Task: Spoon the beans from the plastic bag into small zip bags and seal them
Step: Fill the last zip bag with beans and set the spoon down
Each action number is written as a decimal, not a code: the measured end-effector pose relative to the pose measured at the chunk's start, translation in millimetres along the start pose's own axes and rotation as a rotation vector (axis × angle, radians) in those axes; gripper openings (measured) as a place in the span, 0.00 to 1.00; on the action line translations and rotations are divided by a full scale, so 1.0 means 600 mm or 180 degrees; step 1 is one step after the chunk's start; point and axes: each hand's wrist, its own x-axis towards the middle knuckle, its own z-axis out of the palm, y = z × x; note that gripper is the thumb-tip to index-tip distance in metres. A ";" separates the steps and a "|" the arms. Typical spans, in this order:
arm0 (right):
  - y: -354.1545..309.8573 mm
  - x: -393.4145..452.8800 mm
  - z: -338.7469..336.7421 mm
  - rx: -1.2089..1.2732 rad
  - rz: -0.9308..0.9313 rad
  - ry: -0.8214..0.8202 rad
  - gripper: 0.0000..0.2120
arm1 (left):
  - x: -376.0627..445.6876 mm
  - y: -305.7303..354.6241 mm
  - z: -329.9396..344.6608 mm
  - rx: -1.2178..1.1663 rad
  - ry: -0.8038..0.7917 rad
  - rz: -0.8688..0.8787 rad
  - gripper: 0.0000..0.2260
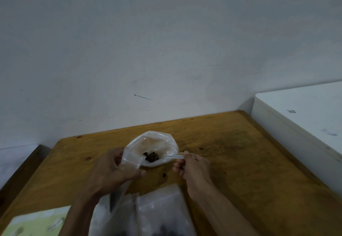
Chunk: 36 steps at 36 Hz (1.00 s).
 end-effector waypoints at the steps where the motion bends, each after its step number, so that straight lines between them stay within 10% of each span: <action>1: 0.000 0.000 0.000 -0.0004 -0.0006 0.0015 0.06 | 0.000 -0.001 0.000 -0.0006 -0.0011 0.0001 0.44; 36: 0.002 0.005 -0.009 -0.0243 -0.0168 -0.0198 0.05 | 0.004 -0.011 0.004 0.0016 0.0068 0.0132 0.40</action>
